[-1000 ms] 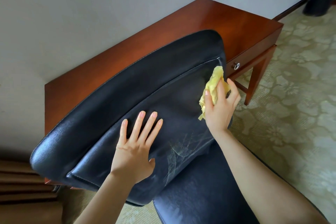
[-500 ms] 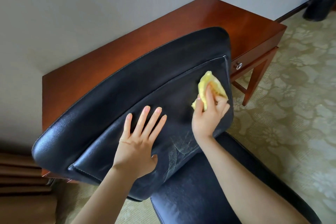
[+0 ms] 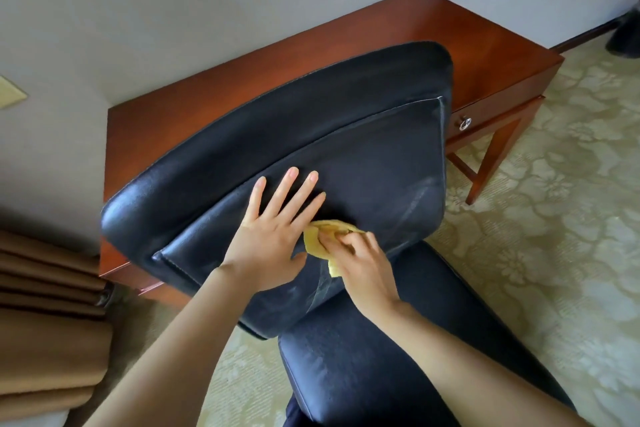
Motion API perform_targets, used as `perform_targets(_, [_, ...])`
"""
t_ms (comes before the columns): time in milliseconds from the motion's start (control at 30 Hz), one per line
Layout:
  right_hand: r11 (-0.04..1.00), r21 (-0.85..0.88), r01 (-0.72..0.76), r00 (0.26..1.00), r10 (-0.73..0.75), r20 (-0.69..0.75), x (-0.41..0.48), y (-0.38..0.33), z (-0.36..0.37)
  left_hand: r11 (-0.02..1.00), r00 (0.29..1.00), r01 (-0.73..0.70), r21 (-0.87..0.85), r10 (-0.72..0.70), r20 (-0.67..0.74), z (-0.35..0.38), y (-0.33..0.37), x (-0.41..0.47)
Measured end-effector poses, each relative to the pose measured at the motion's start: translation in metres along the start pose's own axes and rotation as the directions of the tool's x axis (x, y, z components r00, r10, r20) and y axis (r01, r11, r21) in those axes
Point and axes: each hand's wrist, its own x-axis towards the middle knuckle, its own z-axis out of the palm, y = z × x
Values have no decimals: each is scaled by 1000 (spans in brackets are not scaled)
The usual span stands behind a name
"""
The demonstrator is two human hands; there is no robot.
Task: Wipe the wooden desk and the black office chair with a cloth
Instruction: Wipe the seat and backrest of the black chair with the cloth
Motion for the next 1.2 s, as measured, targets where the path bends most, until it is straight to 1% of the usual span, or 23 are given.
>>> perform_targets(100, [991,127,32,991,-47,123,-1,13,-29,971,996,-23,-237,3,-88,-3,17,-9])
perform_targets(133, [986,156,64,988,-85,130,-1,16,-40,946,995,-31,-322,0,-96,-2,26,-14])
perform_targets(167, [981,150,124,983,-143,118,0,19,-53,909,996,-15,-416,-23,-86,-1,37,-19])
perform_targets(200, [970,114,215,969,-226,99,1,21,-64,853,996,35,-521,-75,-56,0,48,-24])
perform_targets(233, [953,91,289,952,-296,75,1,22,-75,772,989,103,-628,-145,-17,-2,60,-30])
perform_targets(267, [942,96,321,943,-327,54,0,22,-86,662,975,159,-732,-221,12,-5,73,-35])
perform_targets(333, [938,160,308,949,-314,13,-10,19,-107,384,926,209,-899,-373,56,-17,99,-45])
perform_targets(367, [941,221,255,965,-261,-3,-17,17,-116,245,903,220,-944,-416,102,-25,113,-51])
perform_targets(433, [914,402,59,998,-64,-1,-36,11,-135,15,868,239,-971,-452,206,-42,143,-62])
perform_targets(467, [866,498,-51,999,50,15,-46,10,-144,-81,845,233,-969,-475,244,-48,156,-65])
perform_targets(533, [707,662,-250,965,239,109,-63,6,-159,-234,799,197,-952,-524,294,-60,179,-69])
perform_targets(567, [624,715,-317,944,282,172,-73,5,-171,-297,782,180,-938,-535,320,-69,191,-72])
perform_targets(633, [439,797,-415,901,321,292,-85,4,-188,-408,772,155,-900,-518,367,-80,206,-76])
perform_targets(700, [211,841,-497,837,372,401,-96,0,-199,-521,779,118,-846,-479,404,-89,211,-82])
perform_targets(733, [76,848,-524,793,408,453,-100,-4,-205,-551,789,98,-829,-464,402,-93,210,-85])
perform_targets(767, [-43,843,-536,749,436,498,-103,-9,-208,-553,805,94,-828,-447,390,-95,206,-88])
perform_targets(800, [-108,832,-545,726,435,532,-106,-12,-208,-525,818,95,-846,-443,366,-96,204,-90])
perform_targets(833, [-125,823,-554,727,408,552,-106,-18,-208,-478,835,97,-873,-438,333,-95,199,-93])
perform_targets(900, [-50,824,-565,762,352,544,-97,-39,-206,-406,864,69,-911,-432,257,-96,182,-107])
perform_targets(967, [62,826,-560,790,338,511,-79,-64,-204,-384,864,15,-923,-461,205,-96,158,-126])
perform_targets(1067, [201,835,-512,846,284,451,-77,-96,-203,-412,858,6,-911,-466,216,-97,140,-161])
perform_targets(1133, [240,847,-475,875,232,425,-85,-110,-207,-470,844,-40,-882,-489,222,-102,141,-181])
perform_targets(1200, [278,854,-439,897,196,397,-94,-116,-212,-487,830,-80,-870,-515,213,-108,147,-193])
